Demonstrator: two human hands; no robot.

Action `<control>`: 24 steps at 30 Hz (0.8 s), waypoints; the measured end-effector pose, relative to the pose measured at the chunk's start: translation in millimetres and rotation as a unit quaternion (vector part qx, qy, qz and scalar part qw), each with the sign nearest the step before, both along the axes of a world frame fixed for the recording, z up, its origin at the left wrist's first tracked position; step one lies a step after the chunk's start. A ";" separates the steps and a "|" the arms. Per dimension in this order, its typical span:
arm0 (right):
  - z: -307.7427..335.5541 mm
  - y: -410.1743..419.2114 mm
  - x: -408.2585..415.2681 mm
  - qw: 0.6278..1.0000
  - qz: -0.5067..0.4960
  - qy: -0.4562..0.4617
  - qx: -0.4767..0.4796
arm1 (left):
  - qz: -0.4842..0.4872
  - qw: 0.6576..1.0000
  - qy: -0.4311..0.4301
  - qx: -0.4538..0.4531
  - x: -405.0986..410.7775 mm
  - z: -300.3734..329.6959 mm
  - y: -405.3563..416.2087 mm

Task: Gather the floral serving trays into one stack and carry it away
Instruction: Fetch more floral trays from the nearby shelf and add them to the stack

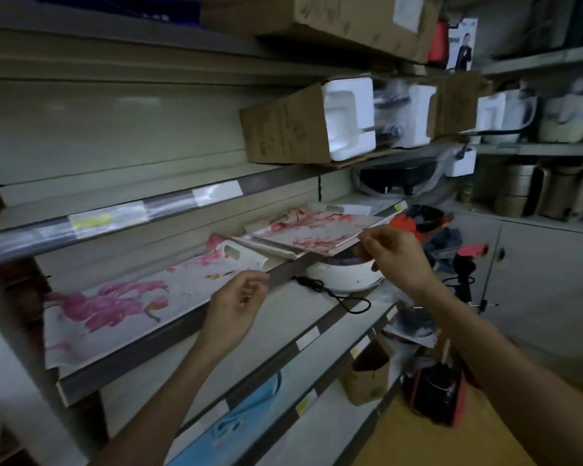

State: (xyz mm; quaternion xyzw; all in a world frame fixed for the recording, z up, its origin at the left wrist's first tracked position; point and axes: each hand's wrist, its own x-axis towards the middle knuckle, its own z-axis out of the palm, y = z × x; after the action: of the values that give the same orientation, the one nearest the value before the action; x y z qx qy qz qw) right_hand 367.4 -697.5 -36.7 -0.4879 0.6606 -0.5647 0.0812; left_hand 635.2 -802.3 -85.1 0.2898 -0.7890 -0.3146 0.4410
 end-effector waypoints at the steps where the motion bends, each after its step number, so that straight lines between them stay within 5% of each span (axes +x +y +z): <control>1: 1.0 -2.5 -11.1 1.000 -0.007 0.001 0.001 | -0.005 1.000 -0.010 -0.021 -17.1 2.1 -4.2; 13: 12.4 -66.6 -126.8 0.999 -0.038 0.027 0.019 | -0.048 0.979 -0.110 -0.164 -191.1 -4.7 -76.7; 24: 29.1 -144.1 -212.3 0.997 -0.024 -0.006 0.069 | -0.081 0.979 -0.087 -0.165 -216.9 -0.9 -103.6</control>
State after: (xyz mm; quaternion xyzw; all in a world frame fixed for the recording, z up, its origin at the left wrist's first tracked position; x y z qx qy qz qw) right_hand 155.1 -841.6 -7.5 -0.4617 0.7091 -0.5225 0.1047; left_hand 418.3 -905.9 -86.0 0.1748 -0.8863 -0.1884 0.3852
